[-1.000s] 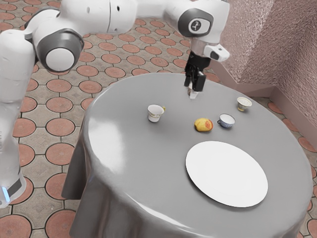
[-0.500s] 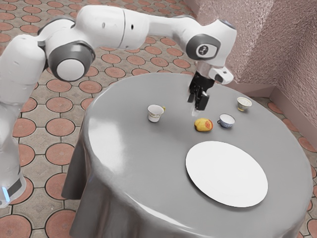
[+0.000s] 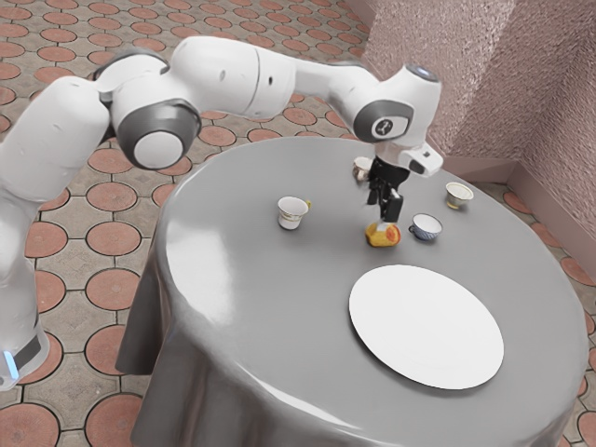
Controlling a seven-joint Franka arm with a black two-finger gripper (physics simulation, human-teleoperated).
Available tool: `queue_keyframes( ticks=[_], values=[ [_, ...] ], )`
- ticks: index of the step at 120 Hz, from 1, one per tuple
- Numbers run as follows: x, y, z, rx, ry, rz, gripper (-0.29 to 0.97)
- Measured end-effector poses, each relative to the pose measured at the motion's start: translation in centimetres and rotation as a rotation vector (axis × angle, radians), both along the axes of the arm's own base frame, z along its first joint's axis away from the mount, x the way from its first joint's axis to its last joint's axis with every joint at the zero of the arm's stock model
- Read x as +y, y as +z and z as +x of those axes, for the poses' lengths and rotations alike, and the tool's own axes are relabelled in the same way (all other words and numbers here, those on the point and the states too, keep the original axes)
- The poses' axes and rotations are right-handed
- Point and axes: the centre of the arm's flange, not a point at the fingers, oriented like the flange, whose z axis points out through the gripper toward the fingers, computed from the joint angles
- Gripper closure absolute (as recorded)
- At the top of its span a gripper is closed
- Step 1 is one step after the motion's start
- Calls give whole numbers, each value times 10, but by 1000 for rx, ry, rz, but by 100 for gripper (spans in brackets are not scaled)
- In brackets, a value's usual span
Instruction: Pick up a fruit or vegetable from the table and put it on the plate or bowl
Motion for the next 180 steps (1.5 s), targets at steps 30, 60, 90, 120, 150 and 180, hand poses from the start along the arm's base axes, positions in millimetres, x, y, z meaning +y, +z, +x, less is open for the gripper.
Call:
queue_keyframes(
  ticks=[30, 60, 90, 120, 150, 180],
  values=[
    [2, -23, 16, -54, 3, 12, 2],
    [1, -42, 24, -67, 6, 9, 2],
    [7, -51, 26, -70, 13, 10, 2],
    [3, -49, 28, -80, 7, 7, 24],
    [5, -49, 26, -66, 10, 8, 31],
    [-11, -15, 23, -33, -16, -12, 36]
  ],
)
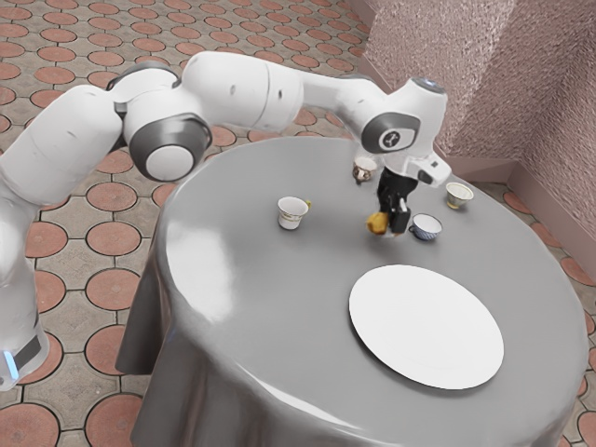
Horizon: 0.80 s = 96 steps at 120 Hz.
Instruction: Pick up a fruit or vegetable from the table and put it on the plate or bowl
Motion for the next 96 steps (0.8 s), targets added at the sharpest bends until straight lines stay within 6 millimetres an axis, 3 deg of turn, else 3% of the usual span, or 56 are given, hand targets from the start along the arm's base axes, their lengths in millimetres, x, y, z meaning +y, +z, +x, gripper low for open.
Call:
queue_keyframes(
  ticks=[28, 46, 60, 74, 87, 93, 96],
  values=[
    [-87, 29, -3, -12, -135, -73, 36],
    [-147, 30, -11, 2, -225, -100, 36],
    [-182, 18, -16, 21, -272, -108, 35],
    [-187, 4, -15, 41, -278, -110, 18],
    [-180, 9, -16, 43, -277, -88, 10],
    [-148, 36, -19, 35, -241, -71, 7],
    [-127, 65, -26, 19, -212, -55, 6]
  ],
)
